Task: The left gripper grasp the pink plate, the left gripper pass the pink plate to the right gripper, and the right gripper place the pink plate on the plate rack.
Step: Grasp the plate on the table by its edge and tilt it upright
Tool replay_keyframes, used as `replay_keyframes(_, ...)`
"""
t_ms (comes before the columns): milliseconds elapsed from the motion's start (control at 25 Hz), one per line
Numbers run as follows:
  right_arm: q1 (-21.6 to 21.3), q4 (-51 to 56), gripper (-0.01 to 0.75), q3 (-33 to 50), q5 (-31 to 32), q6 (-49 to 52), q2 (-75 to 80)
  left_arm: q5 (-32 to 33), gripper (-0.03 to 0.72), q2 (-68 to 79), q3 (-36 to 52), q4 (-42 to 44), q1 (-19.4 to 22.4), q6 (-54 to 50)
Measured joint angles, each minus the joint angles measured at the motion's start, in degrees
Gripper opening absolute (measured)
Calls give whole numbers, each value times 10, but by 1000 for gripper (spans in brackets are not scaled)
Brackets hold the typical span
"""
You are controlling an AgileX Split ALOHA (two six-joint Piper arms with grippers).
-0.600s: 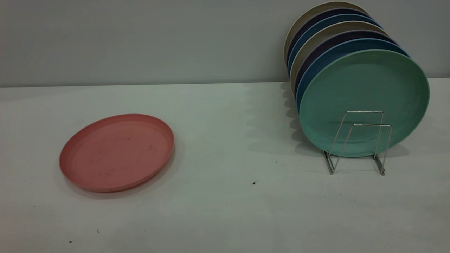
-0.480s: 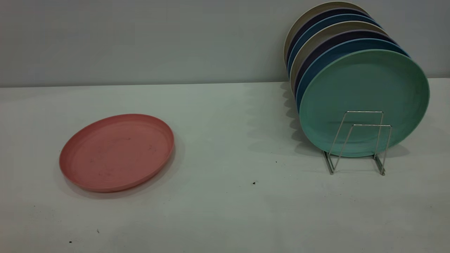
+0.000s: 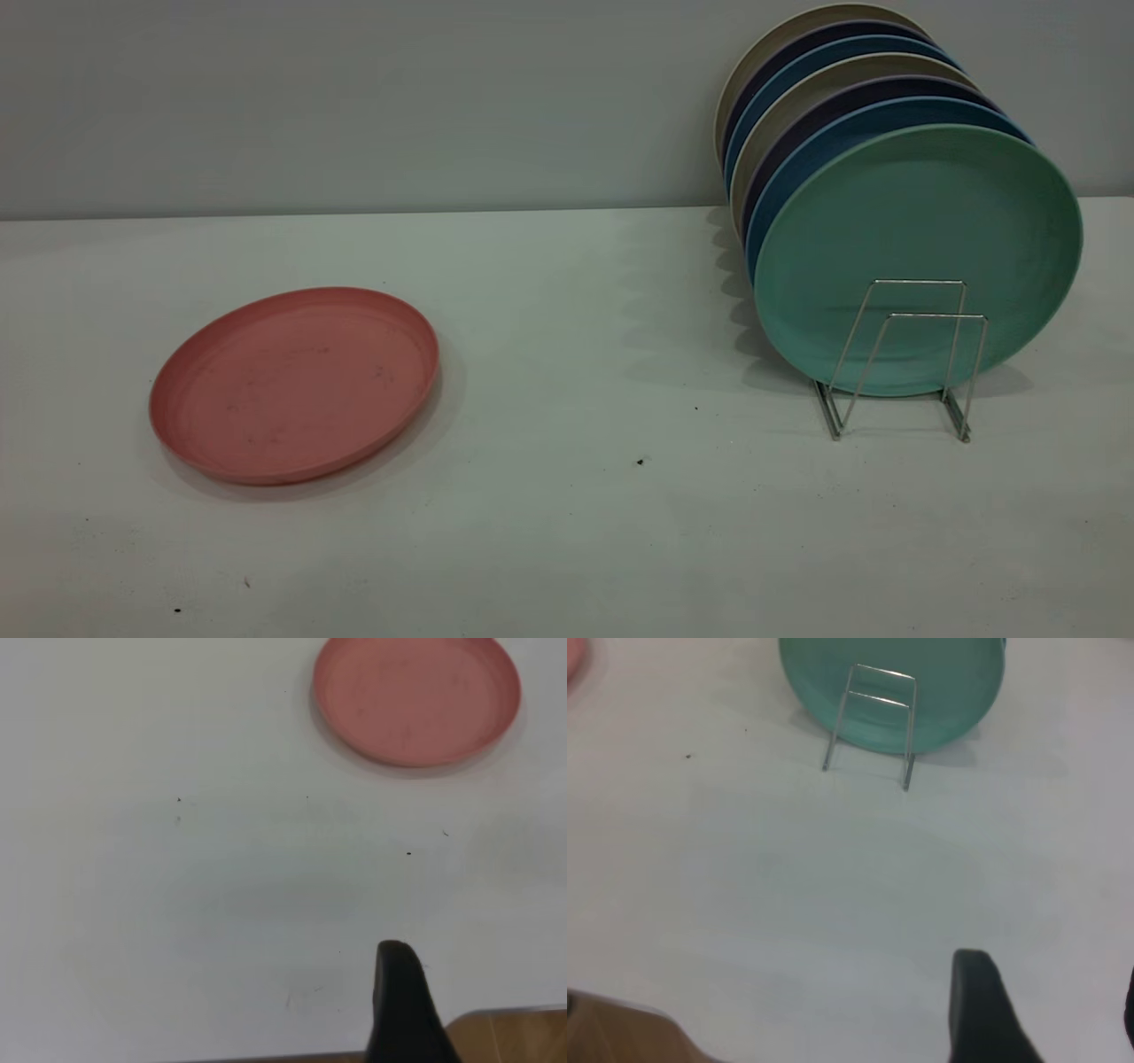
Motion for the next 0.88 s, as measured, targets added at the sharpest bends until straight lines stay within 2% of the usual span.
replay_keyframes(880, 0, 0, 402, 0, 0, 0, 0, 0, 484, 0, 0, 18, 0, 1)
